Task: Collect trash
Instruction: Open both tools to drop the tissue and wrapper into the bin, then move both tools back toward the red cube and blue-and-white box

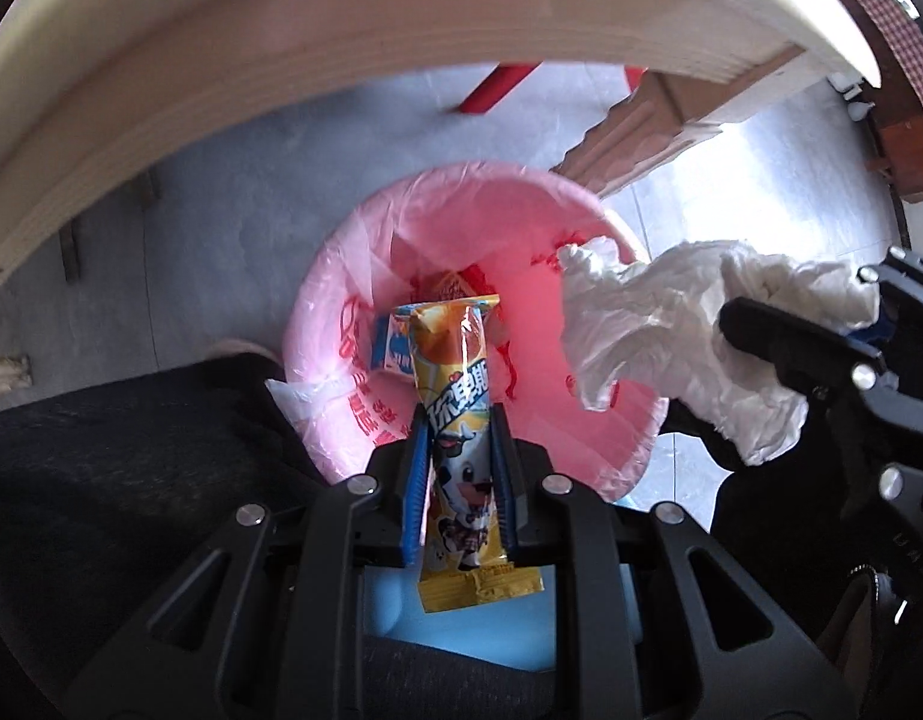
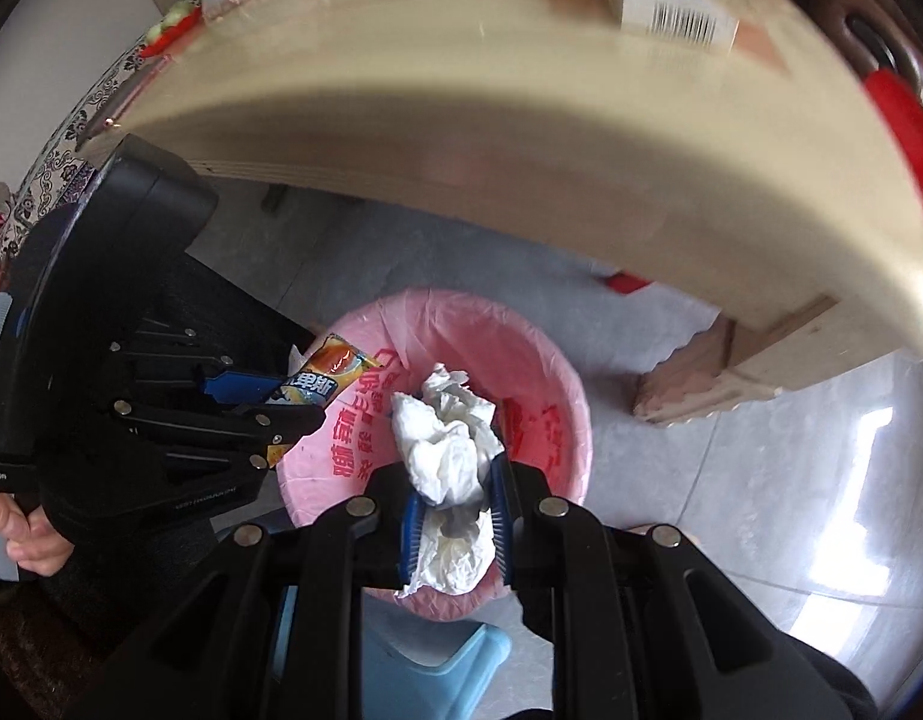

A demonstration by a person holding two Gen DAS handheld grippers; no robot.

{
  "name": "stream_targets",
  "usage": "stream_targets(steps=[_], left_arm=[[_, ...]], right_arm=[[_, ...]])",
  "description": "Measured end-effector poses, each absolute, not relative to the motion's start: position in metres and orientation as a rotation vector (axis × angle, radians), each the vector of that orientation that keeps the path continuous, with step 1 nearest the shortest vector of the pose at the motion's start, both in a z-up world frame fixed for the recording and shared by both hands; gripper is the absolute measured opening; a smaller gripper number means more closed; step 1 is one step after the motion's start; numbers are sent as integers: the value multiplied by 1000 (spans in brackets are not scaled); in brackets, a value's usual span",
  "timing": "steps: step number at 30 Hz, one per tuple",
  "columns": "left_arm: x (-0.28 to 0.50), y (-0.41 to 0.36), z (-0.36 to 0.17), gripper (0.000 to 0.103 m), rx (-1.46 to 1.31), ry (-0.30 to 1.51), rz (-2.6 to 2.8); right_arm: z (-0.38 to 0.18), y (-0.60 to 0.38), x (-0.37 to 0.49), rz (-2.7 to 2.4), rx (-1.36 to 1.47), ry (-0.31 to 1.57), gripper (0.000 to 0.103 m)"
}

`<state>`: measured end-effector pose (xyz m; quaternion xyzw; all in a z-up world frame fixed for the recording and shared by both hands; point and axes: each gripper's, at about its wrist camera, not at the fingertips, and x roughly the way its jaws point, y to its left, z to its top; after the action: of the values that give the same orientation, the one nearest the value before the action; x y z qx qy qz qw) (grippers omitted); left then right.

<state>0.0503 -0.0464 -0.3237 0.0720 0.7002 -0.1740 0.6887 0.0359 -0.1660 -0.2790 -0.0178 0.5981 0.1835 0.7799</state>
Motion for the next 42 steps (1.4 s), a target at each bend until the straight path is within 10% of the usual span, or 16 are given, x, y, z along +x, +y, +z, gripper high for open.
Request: stream_targets(steps=[20, 27, 42], left_arm=[[71, -54, -398, 19, 136, 1779, -362], [79, -47, -405, 40, 112, 1786, -310], [82, -45, -403, 50, 110, 1768, -291]], right_arm=[[-378, -155, 48, 438, -6, 1477, 20], [-390, -155, 51, 417, -61, 1498, 56], [-392, -156, 53, 422, -40, 1506, 57]])
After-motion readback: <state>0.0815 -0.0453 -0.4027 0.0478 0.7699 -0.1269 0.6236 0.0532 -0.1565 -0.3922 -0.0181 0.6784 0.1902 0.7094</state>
